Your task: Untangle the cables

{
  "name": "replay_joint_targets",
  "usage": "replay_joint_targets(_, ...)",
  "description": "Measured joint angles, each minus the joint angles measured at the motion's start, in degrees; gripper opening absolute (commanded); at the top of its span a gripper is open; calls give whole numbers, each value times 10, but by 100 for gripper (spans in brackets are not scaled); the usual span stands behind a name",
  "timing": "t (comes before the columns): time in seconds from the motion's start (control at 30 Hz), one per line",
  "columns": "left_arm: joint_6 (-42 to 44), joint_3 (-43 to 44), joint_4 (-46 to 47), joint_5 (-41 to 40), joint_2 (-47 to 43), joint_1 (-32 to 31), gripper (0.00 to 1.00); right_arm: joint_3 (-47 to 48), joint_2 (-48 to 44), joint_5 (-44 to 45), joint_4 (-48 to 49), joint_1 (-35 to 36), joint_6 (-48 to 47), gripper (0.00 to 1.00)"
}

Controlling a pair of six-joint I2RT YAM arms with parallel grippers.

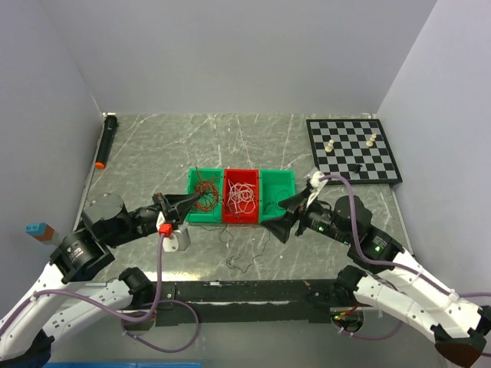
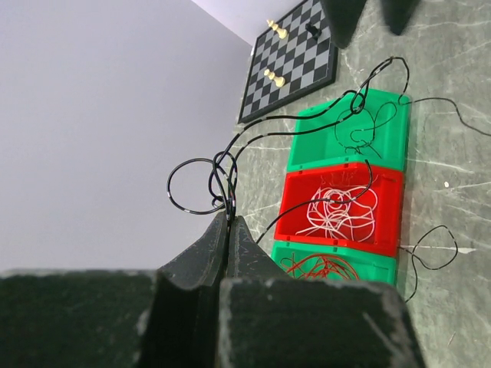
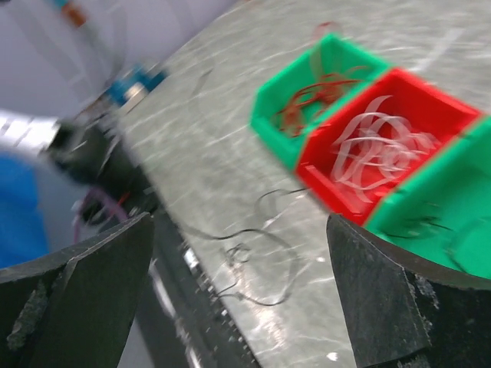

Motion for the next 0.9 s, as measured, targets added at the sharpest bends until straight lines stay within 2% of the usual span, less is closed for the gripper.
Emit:
replay_joint_targets(0.17,3,0,-7,4,2,4,1,0,27,-40,6,50,-26,100)
replay_joint_targets(0.27,7,0,-12,7,2,5,1,1,49,-52,15,61,-39,96)
replay_joint_targets(0.33,8,1,-13,9,2,6,1,4,69,-54,18,65,-45,90)
replay_joint_targets(0.4,9,1,-14,11,2,7,1,9,86,-56,22,68,-51,74)
replay_joint_targets(0.43,9,2,-14,11,2,7,1,12,93,-57,24,69,-54,62)
replay_joint_targets(0.5,10,3,-15,11,2,7,1,23,109,-55,27,74,-59,28)
replay_joint_targets(0.53,11,3,-16,11,2,7,1,30,117,-52,26,78,-62,3)
replay_joint_targets(0.57,11,3,-17,11,2,7,2,36,121,-48,26,81,-66,0)
replay_joint_targets(0.67,11,3,-19,11,2,7,2,49,117,-10,22,94,-71,0)
replay_joint_targets(0.8,14,3,-27,12,1,8,5,63,64,54,-9,101,-87,0)
replay_joint_targets(0.83,15,3,-30,14,0,8,7,72,48,66,-19,102,-92,0)
replay_joint_targets(0.9,19,3,-32,21,-1,8,23,99,23,84,-30,102,-101,0)
